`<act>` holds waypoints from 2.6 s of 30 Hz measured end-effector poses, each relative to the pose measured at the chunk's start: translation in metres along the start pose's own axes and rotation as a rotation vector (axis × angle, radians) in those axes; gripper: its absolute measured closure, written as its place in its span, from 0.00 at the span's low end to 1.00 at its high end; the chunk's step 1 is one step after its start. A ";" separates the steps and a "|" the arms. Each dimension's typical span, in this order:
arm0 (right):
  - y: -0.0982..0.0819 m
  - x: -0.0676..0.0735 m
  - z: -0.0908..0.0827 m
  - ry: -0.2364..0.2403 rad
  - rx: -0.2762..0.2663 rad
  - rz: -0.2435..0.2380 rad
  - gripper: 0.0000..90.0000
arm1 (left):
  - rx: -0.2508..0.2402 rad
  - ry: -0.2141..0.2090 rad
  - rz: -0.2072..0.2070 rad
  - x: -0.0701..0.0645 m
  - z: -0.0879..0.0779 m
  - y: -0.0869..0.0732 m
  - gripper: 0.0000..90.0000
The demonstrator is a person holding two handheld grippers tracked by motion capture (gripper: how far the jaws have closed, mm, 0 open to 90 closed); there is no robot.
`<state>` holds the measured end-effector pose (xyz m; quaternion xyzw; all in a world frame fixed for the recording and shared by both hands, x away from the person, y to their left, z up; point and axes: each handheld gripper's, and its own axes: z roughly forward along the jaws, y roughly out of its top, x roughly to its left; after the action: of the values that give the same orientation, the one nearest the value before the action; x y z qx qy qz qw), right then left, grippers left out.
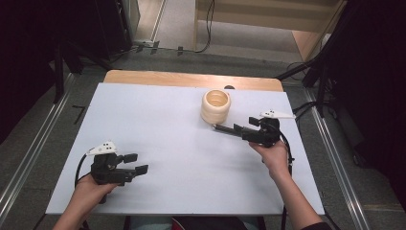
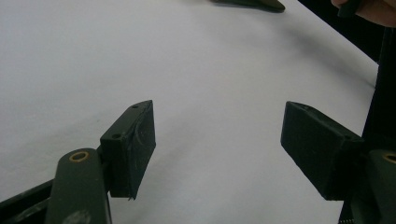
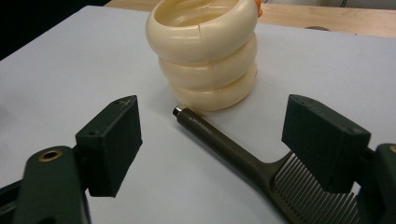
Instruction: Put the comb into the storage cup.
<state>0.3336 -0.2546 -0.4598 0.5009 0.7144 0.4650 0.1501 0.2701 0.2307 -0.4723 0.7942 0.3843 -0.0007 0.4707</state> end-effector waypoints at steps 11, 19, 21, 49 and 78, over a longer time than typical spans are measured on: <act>0.008 -0.001 0.013 -0.020 0.013 -0.005 0.21 | 0.002 0.000 0.002 0.000 0.000 0.000 0.30; 0.013 -0.001 0.026 -0.027 0.012 -0.003 0.22 | 0.000 0.002 0.000 0.000 0.000 0.000 0.30; 0.014 -0.001 0.029 -0.034 0.011 -0.002 0.23 | 0.000 0.002 0.001 0.000 0.000 0.000 0.30; 0.011 -0.009 0.062 -0.091 0.037 0.035 0.85 | -0.003 0.003 0.002 0.001 -0.001 0.000 0.30; -0.012 -0.010 0.092 -0.076 0.200 0.033 0.97 | -0.008 0.000 0.005 0.001 -0.002 0.000 0.30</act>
<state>0.3939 -0.2165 -0.5199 0.5426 0.7425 0.3745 0.1187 0.2700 0.2325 -0.4715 0.7931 0.3824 0.0019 0.4741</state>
